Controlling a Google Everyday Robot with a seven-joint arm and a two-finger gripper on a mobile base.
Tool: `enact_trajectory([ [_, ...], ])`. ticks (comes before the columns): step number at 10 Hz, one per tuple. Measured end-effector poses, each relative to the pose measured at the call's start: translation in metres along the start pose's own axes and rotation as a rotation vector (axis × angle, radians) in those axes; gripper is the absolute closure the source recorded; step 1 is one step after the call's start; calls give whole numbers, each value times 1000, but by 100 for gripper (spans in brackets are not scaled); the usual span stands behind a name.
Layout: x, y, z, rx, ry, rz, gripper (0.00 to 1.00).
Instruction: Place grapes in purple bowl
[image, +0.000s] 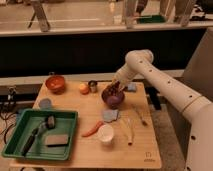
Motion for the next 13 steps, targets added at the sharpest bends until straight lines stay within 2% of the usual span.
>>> enact_trajectory([
  [5,1,1,2,2,0,5,62],
  [6,1,0,2,3,1,6,55],
  [7,1,1,2,3,1,7,52],
  [13,2,2,4,6,1,15,52],
])
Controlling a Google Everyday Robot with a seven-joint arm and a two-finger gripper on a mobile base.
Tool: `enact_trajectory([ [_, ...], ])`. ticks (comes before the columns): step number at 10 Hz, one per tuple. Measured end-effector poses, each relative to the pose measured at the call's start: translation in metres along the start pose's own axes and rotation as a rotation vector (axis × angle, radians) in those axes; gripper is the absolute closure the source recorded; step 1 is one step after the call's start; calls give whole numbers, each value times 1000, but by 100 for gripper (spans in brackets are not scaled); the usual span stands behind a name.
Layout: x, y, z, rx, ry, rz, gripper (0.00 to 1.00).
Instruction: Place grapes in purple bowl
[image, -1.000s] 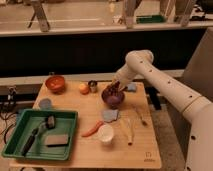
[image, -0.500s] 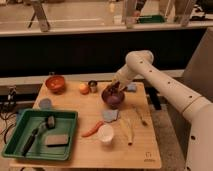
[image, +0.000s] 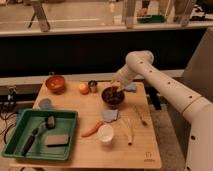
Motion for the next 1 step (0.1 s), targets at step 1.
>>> enact_trajectory([
  [1,0,0,0,1,1,1,52],
])
